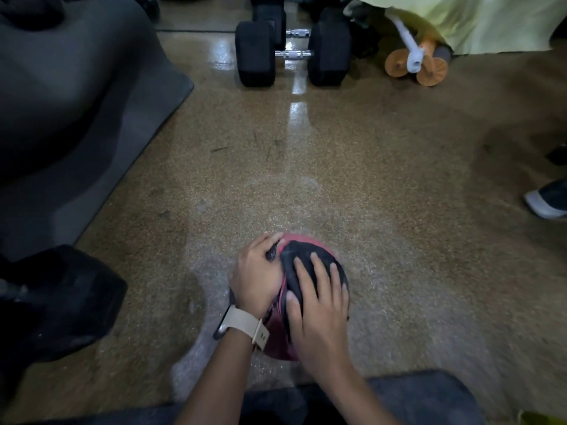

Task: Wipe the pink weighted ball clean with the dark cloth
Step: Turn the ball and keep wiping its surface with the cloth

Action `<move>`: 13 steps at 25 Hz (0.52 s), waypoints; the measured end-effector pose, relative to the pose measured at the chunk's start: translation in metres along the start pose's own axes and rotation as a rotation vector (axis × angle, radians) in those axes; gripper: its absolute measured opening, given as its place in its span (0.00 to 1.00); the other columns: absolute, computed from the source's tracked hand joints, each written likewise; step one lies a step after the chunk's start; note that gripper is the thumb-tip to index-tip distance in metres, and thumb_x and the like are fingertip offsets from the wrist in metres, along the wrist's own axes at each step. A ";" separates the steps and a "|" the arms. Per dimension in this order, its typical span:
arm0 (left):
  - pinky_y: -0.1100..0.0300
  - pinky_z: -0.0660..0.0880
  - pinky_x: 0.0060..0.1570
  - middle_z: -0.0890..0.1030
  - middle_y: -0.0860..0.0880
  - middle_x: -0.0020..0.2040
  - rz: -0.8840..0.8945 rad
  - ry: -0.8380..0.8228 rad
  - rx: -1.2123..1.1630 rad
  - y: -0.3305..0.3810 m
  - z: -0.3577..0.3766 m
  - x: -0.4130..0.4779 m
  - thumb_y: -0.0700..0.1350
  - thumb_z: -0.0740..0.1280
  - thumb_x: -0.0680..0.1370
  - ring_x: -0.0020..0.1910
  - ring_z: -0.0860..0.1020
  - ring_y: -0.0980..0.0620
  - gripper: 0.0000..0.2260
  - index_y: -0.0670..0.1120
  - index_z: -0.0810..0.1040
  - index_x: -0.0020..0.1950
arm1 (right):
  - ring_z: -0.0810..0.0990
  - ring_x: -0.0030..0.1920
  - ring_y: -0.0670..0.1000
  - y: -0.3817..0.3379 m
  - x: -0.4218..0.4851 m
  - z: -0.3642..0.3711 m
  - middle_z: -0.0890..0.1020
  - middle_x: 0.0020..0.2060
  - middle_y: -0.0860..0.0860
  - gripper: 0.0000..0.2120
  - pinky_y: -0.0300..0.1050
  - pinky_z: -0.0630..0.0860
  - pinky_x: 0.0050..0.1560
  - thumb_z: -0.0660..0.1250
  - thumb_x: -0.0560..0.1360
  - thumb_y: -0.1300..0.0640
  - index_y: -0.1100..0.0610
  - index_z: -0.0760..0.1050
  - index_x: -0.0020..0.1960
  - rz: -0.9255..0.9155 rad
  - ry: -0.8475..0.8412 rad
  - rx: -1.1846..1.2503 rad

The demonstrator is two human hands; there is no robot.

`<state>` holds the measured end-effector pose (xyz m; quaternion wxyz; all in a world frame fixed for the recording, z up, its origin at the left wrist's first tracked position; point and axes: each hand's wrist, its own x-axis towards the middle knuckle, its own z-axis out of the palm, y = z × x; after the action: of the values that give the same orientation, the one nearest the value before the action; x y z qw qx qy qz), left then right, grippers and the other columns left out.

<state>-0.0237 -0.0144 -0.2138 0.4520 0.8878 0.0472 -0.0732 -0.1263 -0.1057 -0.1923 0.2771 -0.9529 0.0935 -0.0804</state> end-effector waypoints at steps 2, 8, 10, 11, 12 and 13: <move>0.47 0.74 0.67 0.80 0.60 0.67 0.020 0.018 -0.035 -0.007 -0.003 -0.002 0.62 0.58 0.72 0.69 0.77 0.54 0.20 0.67 0.76 0.63 | 0.59 0.75 0.55 0.006 0.019 -0.002 0.65 0.74 0.48 0.26 0.56 0.55 0.73 0.48 0.77 0.41 0.44 0.63 0.73 0.004 -0.066 0.002; 0.46 0.74 0.66 0.82 0.58 0.65 -0.039 0.115 -0.025 -0.001 -0.001 -0.010 0.64 0.54 0.73 0.67 0.78 0.51 0.25 0.59 0.83 0.62 | 0.71 0.67 0.56 0.009 0.073 0.004 0.75 0.66 0.50 0.23 0.55 0.66 0.66 0.47 0.77 0.43 0.48 0.73 0.65 0.127 -0.113 -0.018; 0.46 0.76 0.65 0.82 0.58 0.64 -0.049 0.092 -0.080 -0.007 -0.002 -0.003 0.62 0.58 0.75 0.65 0.79 0.51 0.21 0.59 0.83 0.61 | 0.61 0.74 0.55 0.004 0.008 0.004 0.67 0.73 0.48 0.24 0.55 0.57 0.72 0.47 0.80 0.42 0.45 0.65 0.73 -0.057 -0.025 -0.056; 0.46 0.76 0.64 0.83 0.57 0.63 -0.031 0.088 -0.105 -0.010 -0.002 -0.003 0.62 0.58 0.76 0.63 0.80 0.51 0.21 0.57 0.84 0.60 | 0.57 0.76 0.54 0.010 -0.008 0.002 0.64 0.75 0.47 0.24 0.55 0.53 0.73 0.47 0.80 0.41 0.43 0.62 0.74 -0.106 -0.023 -0.032; 0.46 0.77 0.63 0.83 0.57 0.62 -0.012 0.100 -0.115 -0.014 -0.001 -0.004 0.63 0.58 0.77 0.63 0.81 0.51 0.21 0.57 0.84 0.60 | 0.56 0.76 0.53 0.018 -0.006 0.003 0.63 0.75 0.46 0.24 0.53 0.53 0.74 0.48 0.80 0.41 0.43 0.61 0.74 -0.121 -0.026 -0.005; 0.47 0.76 0.64 0.83 0.57 0.62 -0.004 0.114 -0.099 -0.013 -0.001 -0.005 0.64 0.56 0.76 0.63 0.80 0.51 0.23 0.57 0.84 0.60 | 0.58 0.76 0.52 0.025 0.011 0.003 0.65 0.74 0.46 0.24 0.53 0.55 0.74 0.49 0.79 0.40 0.43 0.63 0.74 -0.080 -0.031 0.041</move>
<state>-0.0306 -0.0058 -0.2228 0.4915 0.8671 0.0780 -0.0209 -0.1188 -0.1273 -0.2078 0.2945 -0.9511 0.0493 -0.0786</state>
